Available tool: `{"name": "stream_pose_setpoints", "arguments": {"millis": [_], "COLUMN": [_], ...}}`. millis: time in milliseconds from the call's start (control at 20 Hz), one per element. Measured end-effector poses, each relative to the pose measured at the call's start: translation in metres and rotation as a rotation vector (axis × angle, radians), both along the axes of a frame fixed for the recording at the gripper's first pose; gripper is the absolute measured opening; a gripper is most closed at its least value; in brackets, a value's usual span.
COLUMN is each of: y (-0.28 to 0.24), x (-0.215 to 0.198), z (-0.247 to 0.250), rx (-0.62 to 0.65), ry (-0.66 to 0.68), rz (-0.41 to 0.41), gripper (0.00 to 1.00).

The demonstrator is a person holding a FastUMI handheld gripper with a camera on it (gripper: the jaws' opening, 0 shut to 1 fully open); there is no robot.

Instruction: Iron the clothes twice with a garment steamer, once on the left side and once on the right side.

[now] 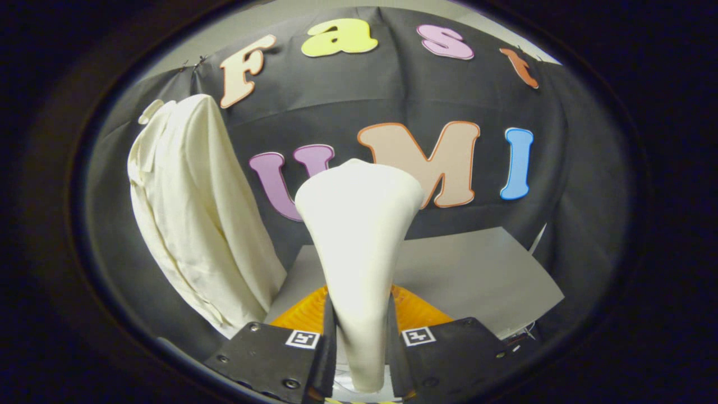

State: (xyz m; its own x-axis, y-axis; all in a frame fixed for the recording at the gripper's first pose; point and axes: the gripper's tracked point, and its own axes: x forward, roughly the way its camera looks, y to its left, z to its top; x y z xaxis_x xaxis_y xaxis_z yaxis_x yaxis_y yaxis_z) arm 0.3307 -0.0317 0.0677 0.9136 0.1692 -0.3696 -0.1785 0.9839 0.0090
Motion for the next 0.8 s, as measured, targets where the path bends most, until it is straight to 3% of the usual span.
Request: {"name": "stream_pose_setpoints", "arguments": {"millis": [500,800], "y": [0.147,0.245], "x": [-0.116,-0.148], "z": [0.076,0.082], "rx": [-0.010,0.019], "ry": [-0.142,-0.176], "rz": [0.157,0.210], "gripper": [0.38,0.38]}}
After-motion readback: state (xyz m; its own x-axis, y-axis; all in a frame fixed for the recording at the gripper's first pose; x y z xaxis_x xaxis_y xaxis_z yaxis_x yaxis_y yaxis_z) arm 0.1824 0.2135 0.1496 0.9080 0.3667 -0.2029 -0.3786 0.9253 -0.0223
